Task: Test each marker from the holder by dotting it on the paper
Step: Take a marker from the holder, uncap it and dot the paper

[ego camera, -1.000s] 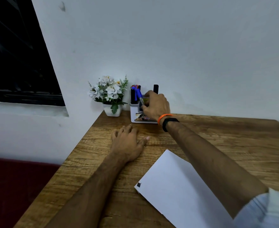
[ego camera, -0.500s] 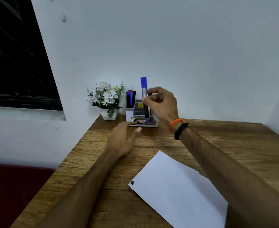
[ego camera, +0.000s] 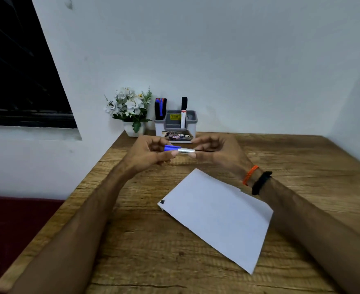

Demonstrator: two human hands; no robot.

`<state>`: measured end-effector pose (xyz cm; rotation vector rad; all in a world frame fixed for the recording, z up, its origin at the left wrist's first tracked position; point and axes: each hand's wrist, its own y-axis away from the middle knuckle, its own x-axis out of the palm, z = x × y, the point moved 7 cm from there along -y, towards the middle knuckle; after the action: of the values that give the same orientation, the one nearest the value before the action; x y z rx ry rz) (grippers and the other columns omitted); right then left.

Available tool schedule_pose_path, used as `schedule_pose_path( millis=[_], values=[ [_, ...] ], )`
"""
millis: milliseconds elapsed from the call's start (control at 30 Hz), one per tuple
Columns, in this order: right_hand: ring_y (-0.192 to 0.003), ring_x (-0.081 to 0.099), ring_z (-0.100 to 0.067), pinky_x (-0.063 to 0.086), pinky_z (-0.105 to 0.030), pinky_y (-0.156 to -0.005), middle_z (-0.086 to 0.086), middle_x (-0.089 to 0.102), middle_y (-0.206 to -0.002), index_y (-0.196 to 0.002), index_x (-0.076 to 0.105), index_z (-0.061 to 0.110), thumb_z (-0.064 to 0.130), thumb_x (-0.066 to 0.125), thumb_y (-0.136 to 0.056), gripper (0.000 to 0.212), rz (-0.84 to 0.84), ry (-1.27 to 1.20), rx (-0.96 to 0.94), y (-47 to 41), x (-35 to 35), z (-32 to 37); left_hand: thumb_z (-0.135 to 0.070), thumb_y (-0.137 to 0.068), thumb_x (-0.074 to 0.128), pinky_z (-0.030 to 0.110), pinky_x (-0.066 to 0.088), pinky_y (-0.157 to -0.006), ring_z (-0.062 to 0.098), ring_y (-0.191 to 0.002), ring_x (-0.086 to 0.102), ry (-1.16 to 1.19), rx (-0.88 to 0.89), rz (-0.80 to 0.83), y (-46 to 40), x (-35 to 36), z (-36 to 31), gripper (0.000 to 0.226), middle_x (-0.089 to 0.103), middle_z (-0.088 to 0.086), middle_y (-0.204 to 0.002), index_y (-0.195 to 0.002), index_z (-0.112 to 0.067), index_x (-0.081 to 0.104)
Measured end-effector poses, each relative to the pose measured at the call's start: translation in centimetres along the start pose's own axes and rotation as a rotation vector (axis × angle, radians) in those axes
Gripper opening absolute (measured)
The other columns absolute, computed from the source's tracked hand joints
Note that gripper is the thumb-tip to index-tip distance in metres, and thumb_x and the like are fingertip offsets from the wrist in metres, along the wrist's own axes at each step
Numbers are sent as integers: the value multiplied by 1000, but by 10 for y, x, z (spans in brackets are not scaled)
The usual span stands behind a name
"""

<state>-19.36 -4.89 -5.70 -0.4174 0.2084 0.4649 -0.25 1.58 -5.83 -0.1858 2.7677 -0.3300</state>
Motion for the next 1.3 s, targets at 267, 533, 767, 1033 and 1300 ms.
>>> schedule_pose_path(
  millis=[267,533,767,1033,1300],
  values=[
    [-87,71,-21,57,-38,-85,-10,76,-92,-103,73,6,9,86,-65,40,9,-274,113,6,4,-22,-19,-81,74,26,54,-57,15,-63,68,-168,-14,163,1,28,-1,20,73,9,-79,-96,-7,71],
    [-65,58,-27,50,-33,-63,-14,71,-78,-87,73,-3,31,74,-81,34,67,-314,123,10,22,-12,-34,-94,57,29,44,-57,12,-60,56,-490,140,190,2,42,-2,23,62,1,-68,-80,-15,61],
    [-49,50,-13,37,-22,-46,-10,64,-66,-60,69,18,18,64,-93,33,118,-309,187,9,37,-11,-46,-93,45,27,36,-54,11,-58,45,-531,272,197,5,49,-9,34,54,-1,-67,-75,-20,55],
    [-49,50,-9,40,-19,-45,-4,66,-64,-67,59,15,16,70,-89,25,123,-335,193,14,36,-13,-24,-99,50,12,39,-64,-5,-73,57,-495,336,248,10,56,-15,17,61,-25,-77,-91,-35,60],
    [-43,45,-6,35,-17,-41,-2,63,-57,-55,62,20,7,65,-91,38,172,-450,178,11,39,-9,-31,-97,50,29,53,-81,1,-93,65,-409,326,272,8,55,-17,20,70,-18,-95,-102,-27,69]
  ],
)
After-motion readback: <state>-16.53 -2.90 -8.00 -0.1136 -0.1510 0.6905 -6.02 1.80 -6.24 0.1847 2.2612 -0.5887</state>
